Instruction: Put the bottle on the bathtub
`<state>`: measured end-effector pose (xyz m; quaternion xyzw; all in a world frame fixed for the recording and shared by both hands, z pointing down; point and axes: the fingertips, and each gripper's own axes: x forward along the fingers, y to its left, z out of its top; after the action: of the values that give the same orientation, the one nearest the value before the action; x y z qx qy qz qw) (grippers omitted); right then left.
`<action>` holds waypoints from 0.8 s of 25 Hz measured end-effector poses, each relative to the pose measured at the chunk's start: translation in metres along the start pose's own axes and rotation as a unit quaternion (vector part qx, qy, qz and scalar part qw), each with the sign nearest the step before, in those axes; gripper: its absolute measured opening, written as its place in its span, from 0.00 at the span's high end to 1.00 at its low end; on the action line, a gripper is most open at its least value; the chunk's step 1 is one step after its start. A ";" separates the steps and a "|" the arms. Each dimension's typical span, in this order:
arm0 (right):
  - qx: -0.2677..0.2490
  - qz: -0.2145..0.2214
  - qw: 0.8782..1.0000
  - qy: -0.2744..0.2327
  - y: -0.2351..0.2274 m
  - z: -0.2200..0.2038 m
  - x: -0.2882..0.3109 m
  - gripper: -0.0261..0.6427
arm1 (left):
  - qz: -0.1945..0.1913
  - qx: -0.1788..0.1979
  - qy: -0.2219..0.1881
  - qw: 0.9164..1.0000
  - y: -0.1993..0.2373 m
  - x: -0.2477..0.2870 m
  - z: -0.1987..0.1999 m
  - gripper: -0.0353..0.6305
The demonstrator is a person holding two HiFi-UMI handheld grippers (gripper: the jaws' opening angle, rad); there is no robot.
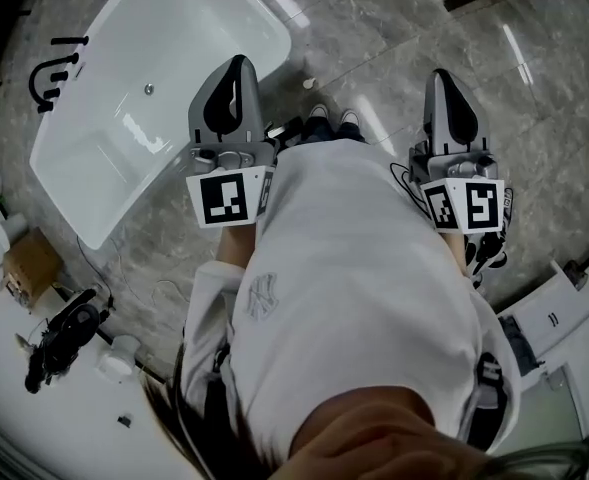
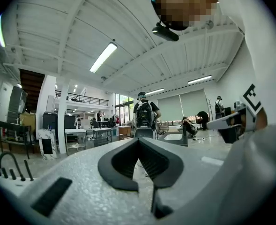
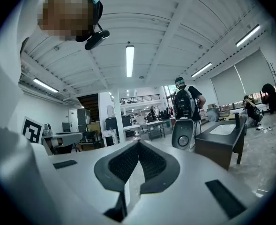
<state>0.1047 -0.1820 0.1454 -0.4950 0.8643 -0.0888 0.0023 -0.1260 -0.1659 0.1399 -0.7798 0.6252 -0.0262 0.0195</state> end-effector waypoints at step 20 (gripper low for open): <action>0.015 -0.009 1.000 0.009 0.006 -0.010 -0.013 0.94 | -0.001 -0.038 0.028 0.999 -0.004 -0.023 -0.008 0.93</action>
<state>0.1051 -0.1665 0.1532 -0.5018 0.8585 -0.1058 0.0014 -0.1280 -0.1431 0.1481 -0.7796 0.6252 -0.0241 -0.0273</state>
